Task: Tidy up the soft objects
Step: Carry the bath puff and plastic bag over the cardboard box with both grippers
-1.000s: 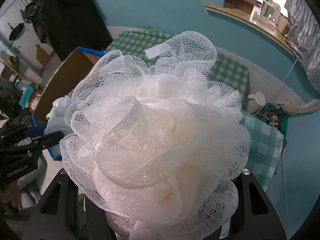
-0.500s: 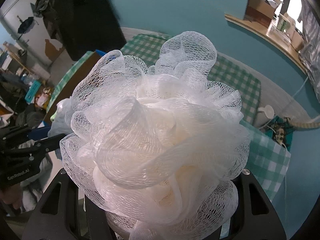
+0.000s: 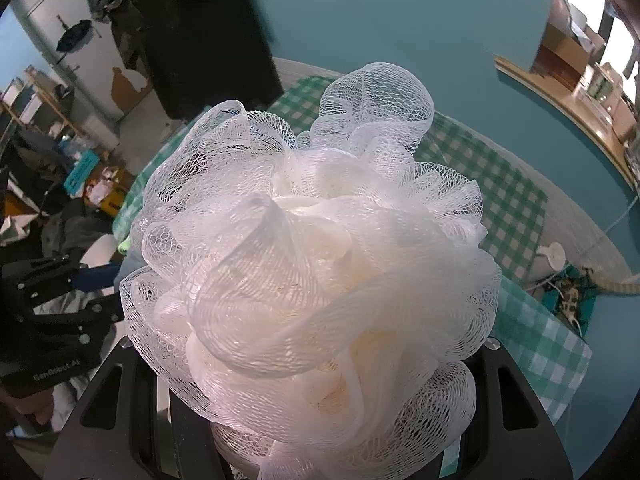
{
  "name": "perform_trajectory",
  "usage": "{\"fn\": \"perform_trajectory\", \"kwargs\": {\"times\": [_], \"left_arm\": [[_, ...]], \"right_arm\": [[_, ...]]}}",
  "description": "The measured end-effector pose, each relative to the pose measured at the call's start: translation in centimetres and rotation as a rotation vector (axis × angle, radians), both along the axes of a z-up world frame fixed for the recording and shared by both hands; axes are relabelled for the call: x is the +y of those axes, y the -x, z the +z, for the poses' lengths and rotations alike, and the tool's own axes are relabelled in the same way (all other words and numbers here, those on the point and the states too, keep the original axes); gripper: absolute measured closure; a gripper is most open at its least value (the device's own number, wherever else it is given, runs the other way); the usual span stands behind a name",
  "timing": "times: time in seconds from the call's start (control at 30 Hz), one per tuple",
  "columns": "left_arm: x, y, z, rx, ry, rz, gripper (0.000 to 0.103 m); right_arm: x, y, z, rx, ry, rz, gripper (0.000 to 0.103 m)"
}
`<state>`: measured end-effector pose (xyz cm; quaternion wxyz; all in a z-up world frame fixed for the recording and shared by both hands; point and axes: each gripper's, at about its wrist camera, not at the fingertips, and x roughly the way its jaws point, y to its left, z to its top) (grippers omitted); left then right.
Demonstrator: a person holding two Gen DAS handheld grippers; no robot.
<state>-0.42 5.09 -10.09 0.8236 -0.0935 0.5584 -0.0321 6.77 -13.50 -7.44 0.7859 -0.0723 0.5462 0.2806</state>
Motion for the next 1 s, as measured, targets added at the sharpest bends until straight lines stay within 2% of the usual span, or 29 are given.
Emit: {"fn": "perform_trajectory", "kwargs": {"times": [0.33,1.0], "left_arm": [[2.6,-0.5,-0.7,0.015,-0.023,0.013,0.070],[6.5,-2.3,-4.7,0.094,-0.015,0.000,0.069]], "right_arm": [[4.2,-1.0,-0.4,0.007,0.003,0.058,0.047],[11.0,-3.3,-3.4,0.077,0.071,0.107,0.045]]}}
